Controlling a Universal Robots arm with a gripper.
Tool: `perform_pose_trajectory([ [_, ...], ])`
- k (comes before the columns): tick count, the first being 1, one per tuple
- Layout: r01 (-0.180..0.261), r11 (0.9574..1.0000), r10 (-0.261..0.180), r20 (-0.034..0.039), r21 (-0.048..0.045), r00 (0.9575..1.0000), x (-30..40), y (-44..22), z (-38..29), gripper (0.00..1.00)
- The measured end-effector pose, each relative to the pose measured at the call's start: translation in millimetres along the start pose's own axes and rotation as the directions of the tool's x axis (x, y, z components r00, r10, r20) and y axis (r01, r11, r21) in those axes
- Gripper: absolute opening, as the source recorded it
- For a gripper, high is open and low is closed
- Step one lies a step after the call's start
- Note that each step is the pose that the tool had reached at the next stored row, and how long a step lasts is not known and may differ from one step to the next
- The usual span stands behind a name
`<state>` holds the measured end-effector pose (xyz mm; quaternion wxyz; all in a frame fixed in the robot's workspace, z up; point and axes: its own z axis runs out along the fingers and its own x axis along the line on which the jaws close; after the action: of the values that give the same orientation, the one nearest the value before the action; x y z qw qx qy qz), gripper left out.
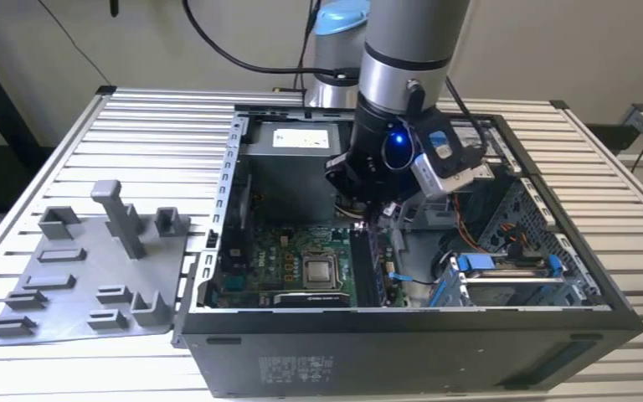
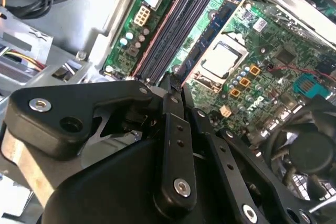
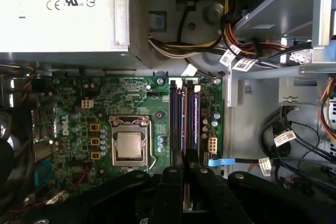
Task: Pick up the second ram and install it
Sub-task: 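Insert the second ram into the second slot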
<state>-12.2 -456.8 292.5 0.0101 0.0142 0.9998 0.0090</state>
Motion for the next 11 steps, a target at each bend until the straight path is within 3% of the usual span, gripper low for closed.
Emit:
perform_pose_trajectory([
  [5,0.000,1.0000,0.000,-0.0005,0.0000,1.0000,0.4,-0.3,6.7,0.14],
  [11,0.000,1.0000,0.000,-0.0006,0.0000,1.0000,0.4,-0.3,6.9,0.14],
])
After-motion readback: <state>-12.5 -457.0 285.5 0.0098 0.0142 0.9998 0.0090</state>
